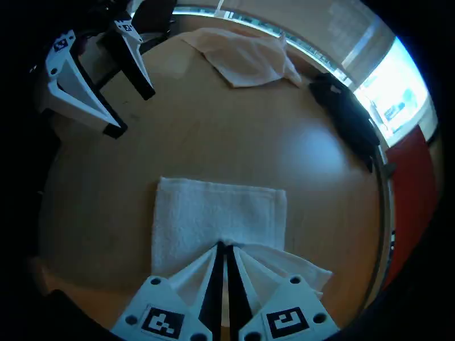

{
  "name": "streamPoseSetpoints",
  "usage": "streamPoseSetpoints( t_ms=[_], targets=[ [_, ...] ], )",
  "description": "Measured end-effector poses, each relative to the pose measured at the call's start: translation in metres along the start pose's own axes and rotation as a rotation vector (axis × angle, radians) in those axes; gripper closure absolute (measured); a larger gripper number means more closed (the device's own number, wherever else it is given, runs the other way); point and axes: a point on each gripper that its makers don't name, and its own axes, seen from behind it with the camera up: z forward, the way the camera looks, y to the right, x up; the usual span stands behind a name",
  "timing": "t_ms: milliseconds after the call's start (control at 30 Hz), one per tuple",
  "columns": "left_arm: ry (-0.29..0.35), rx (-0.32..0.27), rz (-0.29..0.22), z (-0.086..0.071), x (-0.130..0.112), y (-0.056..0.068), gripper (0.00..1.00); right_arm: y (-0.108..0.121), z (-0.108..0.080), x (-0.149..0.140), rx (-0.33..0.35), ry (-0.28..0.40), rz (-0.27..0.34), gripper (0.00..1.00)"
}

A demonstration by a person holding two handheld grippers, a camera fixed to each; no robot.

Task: Fold towel

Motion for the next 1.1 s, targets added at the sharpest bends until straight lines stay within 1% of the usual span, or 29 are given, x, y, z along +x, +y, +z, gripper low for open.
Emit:
streamPoseSetpoints(
  t_ms=[67,367,667,867,1100],
  targets=[
    [0.0,0.0,0.004,0.0,0.001,0.0,0.12,0.001,-0.001,-0.001,-0.004,0.002,0.003,0.97],
    [-0.007,-0.005,0.022,0.001,0.001,0.002,0.12,0.004,-0.004,-0.003,-0.024,0.001,-0.019,0.97],
    [-0.01,-0.001,0.035,0.002,-0.001,0.001,0.12,0.007,-0.007,-0.004,-0.034,0.0,-0.031,0.97],
    [-0.008,0.007,0.035,-0.002,-0.002,-0.004,0.12,0.006,-0.008,-0.004,-0.038,-0.002,-0.051,0.97],
    [-0.005,0.015,0.032,-0.005,-0.003,-0.009,0.12,0.006,-0.007,-0.005,-0.043,-0.005,-0.055,0.95]
  ],
)
